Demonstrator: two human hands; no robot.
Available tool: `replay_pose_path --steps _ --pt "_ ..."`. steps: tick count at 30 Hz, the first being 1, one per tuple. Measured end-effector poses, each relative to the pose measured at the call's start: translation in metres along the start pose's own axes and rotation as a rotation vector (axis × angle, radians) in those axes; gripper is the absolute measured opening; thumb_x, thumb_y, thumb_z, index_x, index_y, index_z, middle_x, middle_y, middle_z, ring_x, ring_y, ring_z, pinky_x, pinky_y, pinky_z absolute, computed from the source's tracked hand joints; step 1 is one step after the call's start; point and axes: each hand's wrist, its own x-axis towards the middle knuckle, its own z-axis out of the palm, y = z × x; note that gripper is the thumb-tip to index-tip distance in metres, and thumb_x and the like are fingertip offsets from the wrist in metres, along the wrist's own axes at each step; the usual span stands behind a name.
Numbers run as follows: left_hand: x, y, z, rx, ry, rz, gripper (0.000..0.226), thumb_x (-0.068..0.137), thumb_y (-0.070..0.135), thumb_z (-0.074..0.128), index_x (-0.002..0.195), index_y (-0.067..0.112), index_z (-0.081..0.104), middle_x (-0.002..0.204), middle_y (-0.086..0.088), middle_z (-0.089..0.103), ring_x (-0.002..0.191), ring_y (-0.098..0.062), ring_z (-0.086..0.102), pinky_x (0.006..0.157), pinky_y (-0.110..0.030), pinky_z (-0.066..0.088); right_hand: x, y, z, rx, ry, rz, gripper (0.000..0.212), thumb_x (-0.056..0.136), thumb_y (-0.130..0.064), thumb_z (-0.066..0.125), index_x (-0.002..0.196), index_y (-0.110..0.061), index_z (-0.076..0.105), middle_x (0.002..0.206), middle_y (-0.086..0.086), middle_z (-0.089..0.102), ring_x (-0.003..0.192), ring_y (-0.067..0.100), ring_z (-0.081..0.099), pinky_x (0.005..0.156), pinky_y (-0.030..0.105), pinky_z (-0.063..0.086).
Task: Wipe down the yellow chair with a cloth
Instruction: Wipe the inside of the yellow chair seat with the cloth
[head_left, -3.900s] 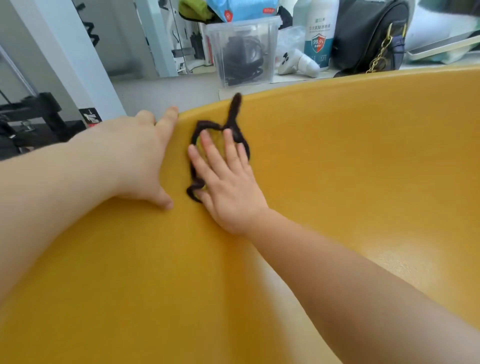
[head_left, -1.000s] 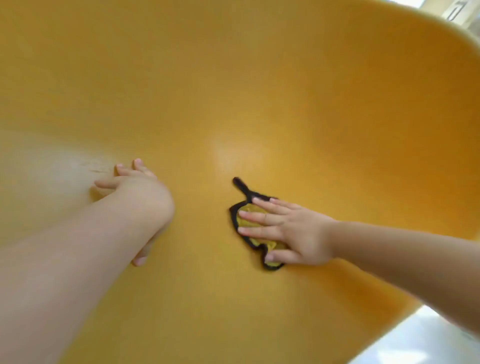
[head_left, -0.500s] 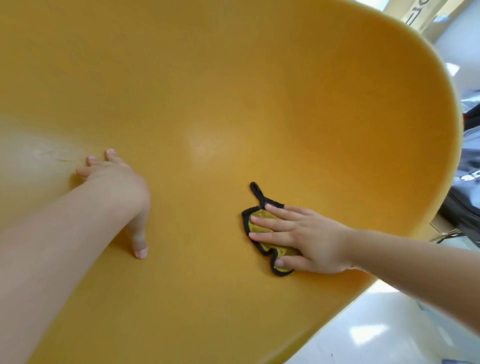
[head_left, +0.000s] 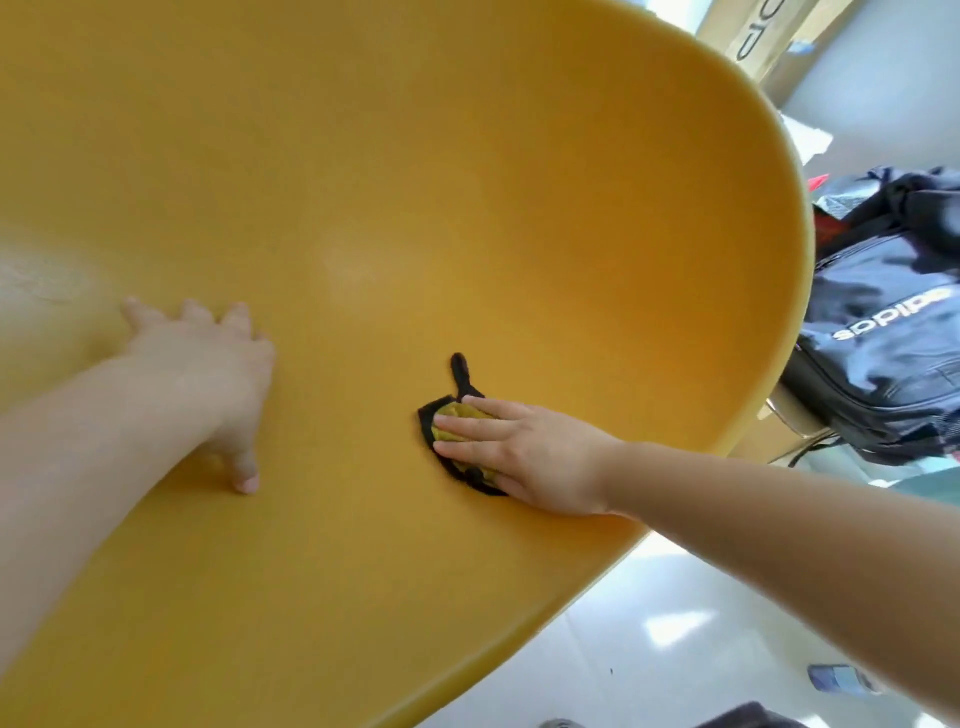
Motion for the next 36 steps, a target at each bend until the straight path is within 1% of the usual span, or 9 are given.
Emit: replay_pose_path --steps 3,7,12,17,25,27,30,33,36 --pt "-0.001 0.043 -0.016 -0.118 0.012 0.211 0.145 0.047 0.077 0.085 0.161 0.030 0.009 0.170 -0.003 -0.003 0.151 -0.035 0.022 0.113 -0.063 0.035 -0.012 0.058 -0.005 -0.408 0.063 0.117 0.055 0.102 -0.020 0.028 0.155 -0.024 0.040 0.166 -0.001 0.028 0.153 0.028 0.025 0.123 0.039 0.020" --pt "0.009 0.082 -0.015 -0.142 -0.024 0.290 0.139 0.047 0.073 0.088 0.159 0.028 0.020 0.167 -0.006 0.010 0.146 -0.036 0.032 0.109 -0.063 0.040 -0.036 0.151 -0.048 -0.630 0.086 0.707 0.063 0.105 -0.042 0.019 0.163 -0.021 0.004 0.171 0.005 -0.005 0.155 0.037 -0.011 0.123 0.055 -0.009" --pt "0.015 0.077 -0.010 -0.157 -0.026 0.317 0.135 0.042 0.079 0.085 0.156 0.028 0.031 0.164 -0.004 0.022 0.142 -0.031 0.038 0.108 -0.048 0.046 -0.004 0.156 -0.052 -0.474 0.180 0.971 0.072 0.103 -0.052 0.021 0.163 -0.016 0.000 0.169 0.009 -0.012 0.153 0.036 -0.020 0.123 0.057 -0.009" --pt "0.009 0.069 0.002 -0.240 0.028 0.309 0.141 0.047 0.084 0.079 0.161 0.036 0.011 0.170 0.006 -0.003 0.153 -0.029 0.019 0.114 -0.046 0.039 0.020 0.059 -0.006 -0.031 0.016 0.522 0.065 0.107 -0.048 0.027 0.163 -0.024 0.003 0.170 0.001 -0.010 0.156 0.025 -0.015 0.126 0.045 -0.006" --pt "-0.027 0.033 0.040 -0.172 0.039 0.184 0.111 0.067 0.094 0.050 0.156 0.035 0.023 0.164 0.003 0.019 0.145 -0.030 0.029 0.109 -0.052 0.042 -0.059 -0.072 -0.003 0.220 -0.227 -0.291 0.060 0.107 -0.049 0.024 0.163 -0.032 0.007 0.169 -0.013 -0.009 0.153 0.010 -0.021 0.124 0.033 -0.012" --pt "-0.038 0.019 0.042 -0.132 -0.039 0.156 0.108 0.069 0.094 0.048 0.158 0.038 0.019 0.165 0.005 0.018 0.146 -0.029 0.030 0.109 -0.052 0.042 -0.065 -0.047 -0.007 0.181 -0.256 -0.248 0.062 0.103 -0.056 0.014 0.161 -0.037 0.005 0.168 -0.018 -0.009 0.153 0.007 -0.019 0.126 0.036 -0.009" --pt "-0.057 -0.005 0.044 -0.059 -0.126 0.115 0.107 0.070 0.093 0.048 0.158 0.039 0.021 0.165 0.006 0.023 0.145 -0.029 0.035 0.111 -0.048 0.042 -0.039 0.024 -0.010 -0.096 -0.251 0.207 0.071 0.091 -0.072 -0.005 0.156 -0.044 -0.011 0.168 -0.014 -0.013 0.156 0.018 -0.015 0.126 0.047 -0.006" --pt "-0.074 -0.029 0.048 0.010 -0.181 0.068 0.106 0.072 0.092 0.048 0.159 0.036 0.022 0.165 0.005 0.024 0.146 -0.028 0.037 0.113 -0.047 0.041 0.002 0.049 -0.007 -0.117 -0.182 0.619 0.075 0.096 -0.068 0.007 0.161 -0.034 -0.008 0.169 -0.001 -0.016 0.154 0.033 -0.018 0.125 0.054 -0.007" --pt "-0.086 -0.051 0.053 0.054 -0.208 0.039 0.102 0.075 0.090 0.046 0.157 0.034 0.026 0.164 0.005 0.026 0.145 -0.027 0.038 0.112 -0.046 0.042 0.052 -0.013 0.000 0.125 -0.086 0.601 0.071 0.104 -0.058 0.022 0.163 -0.027 -0.003 0.170 0.002 -0.016 0.153 0.037 -0.021 0.124 0.056 -0.008"
